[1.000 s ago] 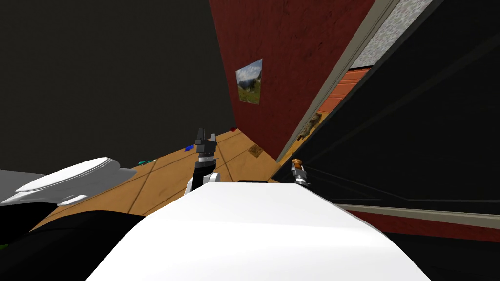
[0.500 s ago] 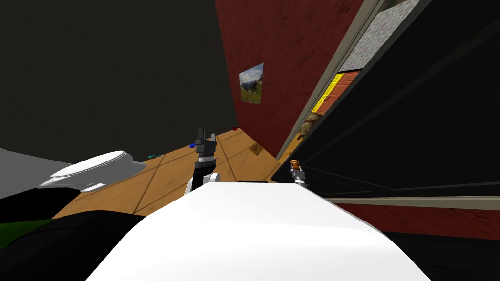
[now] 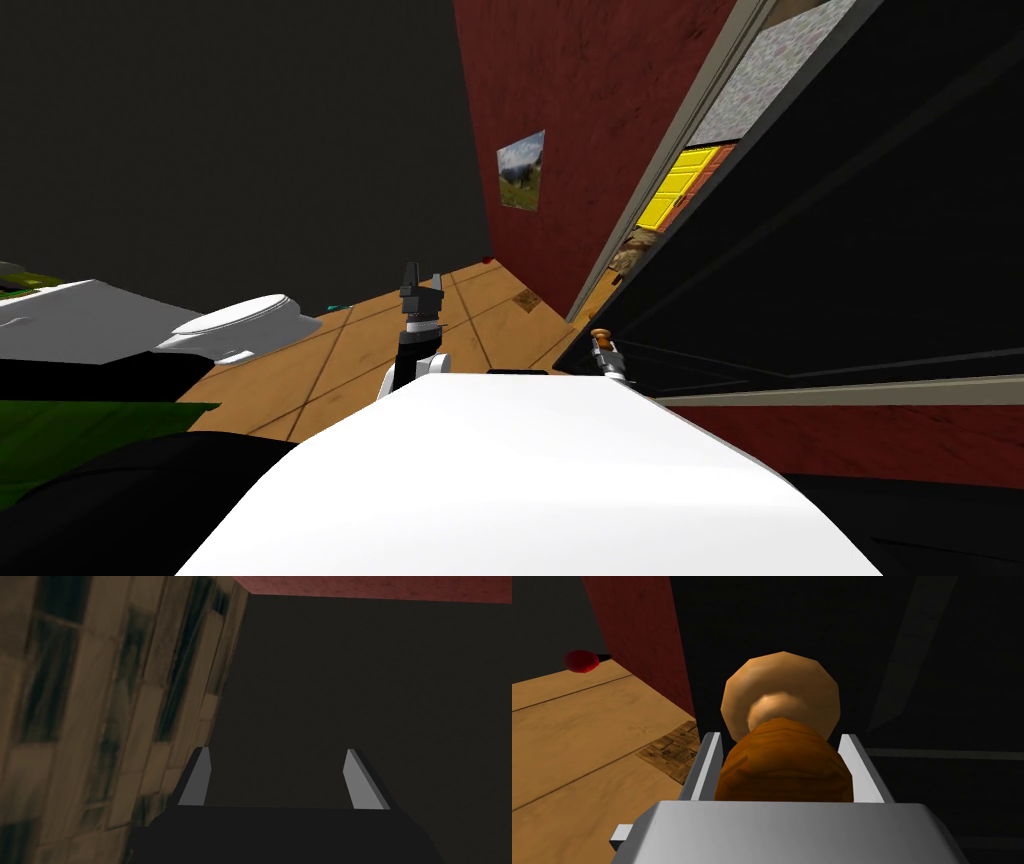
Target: Pull the door open
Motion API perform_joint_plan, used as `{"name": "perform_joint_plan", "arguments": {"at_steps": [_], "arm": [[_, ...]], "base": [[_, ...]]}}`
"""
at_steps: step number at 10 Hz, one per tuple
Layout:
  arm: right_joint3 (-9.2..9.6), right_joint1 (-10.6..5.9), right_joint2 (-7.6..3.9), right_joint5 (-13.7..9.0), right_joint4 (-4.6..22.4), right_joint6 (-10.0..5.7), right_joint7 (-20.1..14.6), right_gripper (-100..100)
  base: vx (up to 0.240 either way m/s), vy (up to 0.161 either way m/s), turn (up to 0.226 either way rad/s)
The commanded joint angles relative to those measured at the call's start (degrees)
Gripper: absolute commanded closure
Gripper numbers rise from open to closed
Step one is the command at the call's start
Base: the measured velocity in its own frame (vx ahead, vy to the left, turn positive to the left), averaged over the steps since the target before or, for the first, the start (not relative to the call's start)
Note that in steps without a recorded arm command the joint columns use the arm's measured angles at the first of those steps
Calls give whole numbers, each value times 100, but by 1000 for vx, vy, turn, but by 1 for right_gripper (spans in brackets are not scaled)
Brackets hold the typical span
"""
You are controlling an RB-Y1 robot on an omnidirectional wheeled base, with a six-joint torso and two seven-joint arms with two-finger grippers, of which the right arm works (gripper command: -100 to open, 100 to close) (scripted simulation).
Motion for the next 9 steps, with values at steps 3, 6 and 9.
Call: {"name": "perform_joint_plan", "arguments": {"at_steps": [3,6,9], "arm": [[219,94,-131,120,-34,-167,-174,100],[297,124,-188,161,52,-271,-262,100],[449,202,-314,242,117,-490,-433,100]], "base": [[-199,-22,75],[-147,-15,76],[-178,-53,118]]}}
